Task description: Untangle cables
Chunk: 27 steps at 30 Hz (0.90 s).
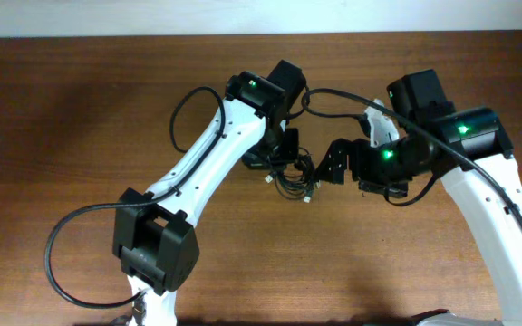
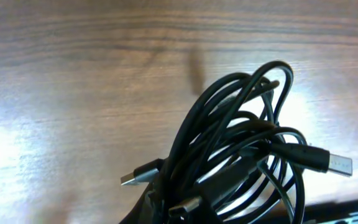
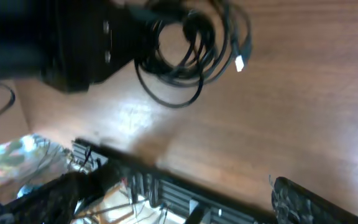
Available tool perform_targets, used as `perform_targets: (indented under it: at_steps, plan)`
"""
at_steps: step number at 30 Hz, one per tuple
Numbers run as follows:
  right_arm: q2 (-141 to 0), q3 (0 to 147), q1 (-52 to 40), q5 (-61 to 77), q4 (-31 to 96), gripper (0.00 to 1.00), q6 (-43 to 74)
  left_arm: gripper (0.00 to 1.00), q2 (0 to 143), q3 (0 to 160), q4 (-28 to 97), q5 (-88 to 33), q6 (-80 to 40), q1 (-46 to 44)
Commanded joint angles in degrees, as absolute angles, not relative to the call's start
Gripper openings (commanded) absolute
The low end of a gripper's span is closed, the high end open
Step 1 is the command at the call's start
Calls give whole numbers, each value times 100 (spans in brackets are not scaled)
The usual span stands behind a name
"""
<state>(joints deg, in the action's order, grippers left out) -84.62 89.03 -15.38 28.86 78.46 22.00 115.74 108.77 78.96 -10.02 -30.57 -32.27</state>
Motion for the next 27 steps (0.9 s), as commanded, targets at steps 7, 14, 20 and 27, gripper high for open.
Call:
perform_targets:
  at_steps: [7,14,20,27]
  plan:
    - [-8475,8912,-1568,2473,7603,98,2342,66,11550,10989,8200,-1317,-2469,-2886]
    - [-8477,8838,-1575,2473,7701,98,2340,76,11550,10986,8211,-357,-2475,-2823]
    - [-8482,8761,-1592,2480,7791,98,2314,99,11550,10986,8429,-574,-2692,-2078]
    - [-8484,8103,-2290,2661,7590,98,2359,99,11552,10978,8882,134,-2687,-1931]
